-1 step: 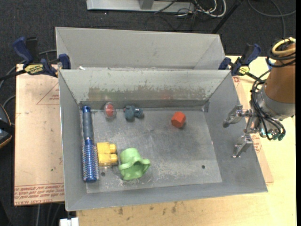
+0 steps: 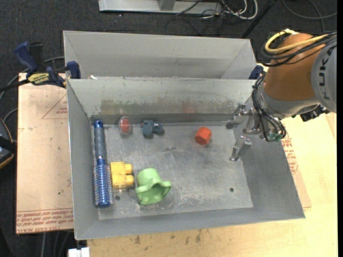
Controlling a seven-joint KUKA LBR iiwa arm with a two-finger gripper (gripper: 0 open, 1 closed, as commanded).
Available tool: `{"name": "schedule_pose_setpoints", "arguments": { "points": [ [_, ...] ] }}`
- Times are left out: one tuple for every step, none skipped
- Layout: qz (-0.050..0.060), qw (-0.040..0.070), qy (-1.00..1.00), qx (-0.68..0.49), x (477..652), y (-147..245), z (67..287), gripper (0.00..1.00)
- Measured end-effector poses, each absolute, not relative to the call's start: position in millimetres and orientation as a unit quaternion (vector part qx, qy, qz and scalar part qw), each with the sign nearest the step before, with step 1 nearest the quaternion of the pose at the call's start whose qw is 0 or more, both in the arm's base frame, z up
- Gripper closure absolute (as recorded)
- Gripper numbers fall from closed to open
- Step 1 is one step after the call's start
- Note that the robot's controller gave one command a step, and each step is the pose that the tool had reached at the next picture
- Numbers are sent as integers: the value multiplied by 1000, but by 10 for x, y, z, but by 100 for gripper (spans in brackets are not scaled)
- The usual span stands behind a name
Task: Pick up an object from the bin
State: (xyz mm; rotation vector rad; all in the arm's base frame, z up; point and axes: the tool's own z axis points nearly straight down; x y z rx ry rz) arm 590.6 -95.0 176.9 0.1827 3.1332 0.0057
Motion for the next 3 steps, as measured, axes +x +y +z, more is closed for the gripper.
{"name": "schedule_pose_setpoints", "arguments": {
  "points": [
    [1,0,998,-65,6381,-750,1176,0],
    [-1,2,996,-91,6540,-548,728,0],
    [-1,3,993,-114,6534,-1042,857,0]
  ]
}}
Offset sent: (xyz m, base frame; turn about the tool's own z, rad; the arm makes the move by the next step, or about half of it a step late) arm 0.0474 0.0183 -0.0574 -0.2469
